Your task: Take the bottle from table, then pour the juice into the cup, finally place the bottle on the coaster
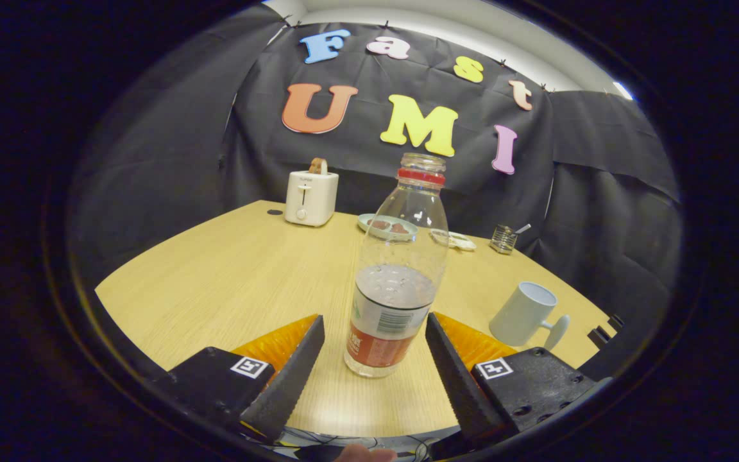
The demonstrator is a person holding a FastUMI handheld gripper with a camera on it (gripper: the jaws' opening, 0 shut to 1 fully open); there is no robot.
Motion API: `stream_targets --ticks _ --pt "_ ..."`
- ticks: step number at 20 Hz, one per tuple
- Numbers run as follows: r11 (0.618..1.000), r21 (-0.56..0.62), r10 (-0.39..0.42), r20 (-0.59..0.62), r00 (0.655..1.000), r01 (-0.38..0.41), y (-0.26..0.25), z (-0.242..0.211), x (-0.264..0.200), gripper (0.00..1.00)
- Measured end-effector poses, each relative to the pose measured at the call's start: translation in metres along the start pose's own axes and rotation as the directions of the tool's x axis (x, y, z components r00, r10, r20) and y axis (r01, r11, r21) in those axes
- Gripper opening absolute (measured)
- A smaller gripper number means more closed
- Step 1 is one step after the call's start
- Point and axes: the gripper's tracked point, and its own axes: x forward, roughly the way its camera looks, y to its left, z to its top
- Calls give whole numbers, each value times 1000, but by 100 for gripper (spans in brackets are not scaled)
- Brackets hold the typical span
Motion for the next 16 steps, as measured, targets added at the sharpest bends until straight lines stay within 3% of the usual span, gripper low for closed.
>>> stream_targets --ticks 7,12,16 --pt "999 41 -11 -12 1000 12 -2 1 21 100" --pt "998 58 -10 -13 1000 10 -2 1 27 85" --pt "996 94 10 -37 999 -7 -2 1 28 81"
